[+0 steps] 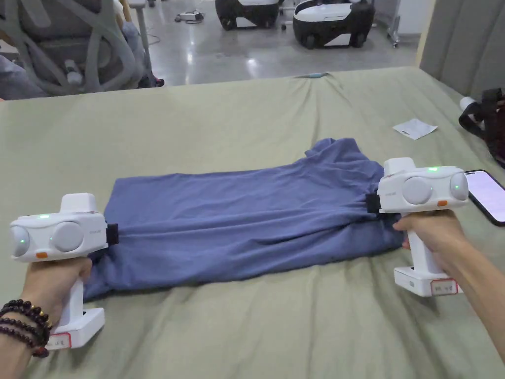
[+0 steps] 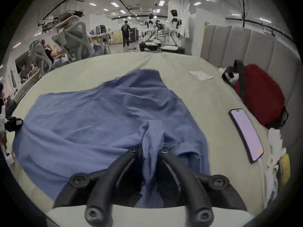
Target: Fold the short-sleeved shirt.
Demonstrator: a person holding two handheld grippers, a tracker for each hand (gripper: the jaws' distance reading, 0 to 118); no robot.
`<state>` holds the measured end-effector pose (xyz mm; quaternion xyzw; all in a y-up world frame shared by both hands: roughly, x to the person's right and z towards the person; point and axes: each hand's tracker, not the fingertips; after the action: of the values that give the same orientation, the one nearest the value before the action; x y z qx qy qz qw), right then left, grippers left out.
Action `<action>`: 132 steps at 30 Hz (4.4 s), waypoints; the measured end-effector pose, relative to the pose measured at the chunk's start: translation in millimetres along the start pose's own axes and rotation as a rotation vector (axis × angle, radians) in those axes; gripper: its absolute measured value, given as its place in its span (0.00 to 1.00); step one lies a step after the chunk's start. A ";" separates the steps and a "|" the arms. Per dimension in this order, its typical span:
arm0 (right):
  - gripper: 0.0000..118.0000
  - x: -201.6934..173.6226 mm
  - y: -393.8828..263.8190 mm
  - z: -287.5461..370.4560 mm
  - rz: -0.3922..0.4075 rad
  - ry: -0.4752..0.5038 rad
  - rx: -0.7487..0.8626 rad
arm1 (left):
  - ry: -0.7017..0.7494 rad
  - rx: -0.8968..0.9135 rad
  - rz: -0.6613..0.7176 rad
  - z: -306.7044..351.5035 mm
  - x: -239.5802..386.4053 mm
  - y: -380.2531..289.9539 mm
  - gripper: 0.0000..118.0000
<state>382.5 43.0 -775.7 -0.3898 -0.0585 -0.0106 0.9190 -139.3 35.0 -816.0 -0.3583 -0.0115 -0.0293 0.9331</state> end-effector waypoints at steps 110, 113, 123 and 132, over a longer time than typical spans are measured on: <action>0.00 -5.3 -78.2 191.2 0.080 -0.068 0.176 | -0.036 0.165 0.002 217.1 -0.4 -58.4 0.00; 0.00 -8.6 -71.0 179.6 0.076 -0.063 0.179 | -0.020 0.163 -0.010 199.5 4.7 -37.9 0.00; 0.00 -14.1 -51.0 146.2 0.071 0.008 0.204 | 0.006 0.021 0.012 27.2 10.2 55.3 0.88; 0.00 -2.2 -37.0 117.9 0.111 0.000 0.171 | 0.057 -0.128 0.062 -55.6 15.3 42.3 0.83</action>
<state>366.2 101.8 -668.3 -0.3126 -0.0374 0.0455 0.9480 -121.3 28.5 -884.9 -0.4165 0.0281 -0.0111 0.9086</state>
